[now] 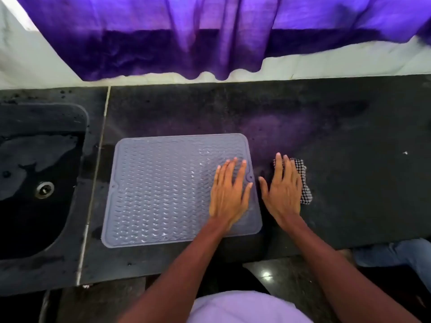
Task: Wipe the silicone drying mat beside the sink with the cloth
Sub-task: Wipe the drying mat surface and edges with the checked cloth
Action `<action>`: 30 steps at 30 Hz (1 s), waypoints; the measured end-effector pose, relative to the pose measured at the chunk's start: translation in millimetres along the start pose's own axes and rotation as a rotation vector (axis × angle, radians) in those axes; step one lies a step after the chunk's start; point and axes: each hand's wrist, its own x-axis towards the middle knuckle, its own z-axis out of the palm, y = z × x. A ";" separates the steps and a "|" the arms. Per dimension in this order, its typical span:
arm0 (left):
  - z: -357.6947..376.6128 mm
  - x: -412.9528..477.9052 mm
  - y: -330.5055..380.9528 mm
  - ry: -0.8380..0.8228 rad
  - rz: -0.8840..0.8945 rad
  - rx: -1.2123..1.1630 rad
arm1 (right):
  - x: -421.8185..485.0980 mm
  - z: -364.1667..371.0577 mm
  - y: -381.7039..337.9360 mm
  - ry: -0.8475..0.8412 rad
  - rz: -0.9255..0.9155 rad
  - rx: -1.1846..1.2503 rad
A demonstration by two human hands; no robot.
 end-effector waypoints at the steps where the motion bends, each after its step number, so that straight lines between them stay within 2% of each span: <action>1: 3.9 1.6 3.9 -0.019 0.008 -0.023 | 1.7 -0.5 2.4 -0.007 0.028 0.036; 7: 22.1 0.7 18.5 -0.079 -0.010 -0.073 | 9.6 4.0 28.2 0.049 0.012 0.143; 13: 25.6 -1.4 26.5 -0.070 -0.079 -0.128 | 14.2 9.9 50.5 0.129 -0.048 0.249; 16: 21.9 -1.4 29.0 -0.052 -0.134 -0.211 | 19.8 -1.6 44.1 0.120 -0.010 0.380; 20: 0.8 2.4 32.9 -0.040 -0.351 -0.480 | 13.2 -38.3 -0.9 0.027 -0.009 0.651; 22: -14.6 1.9 27.1 -0.011 -0.509 -0.663 | 7.5 -52.6 -28.9 -0.066 0.050 0.825; 27: -79.5 -1.3 -7.4 0.177 -0.903 -1.201 | -7.1 -54.5 -95.1 -0.340 0.235 1.307; 30: -112.3 -9.0 -38.2 0.261 -1.025 -1.310 | -14.7 -56.7 -137.8 -0.435 0.288 1.448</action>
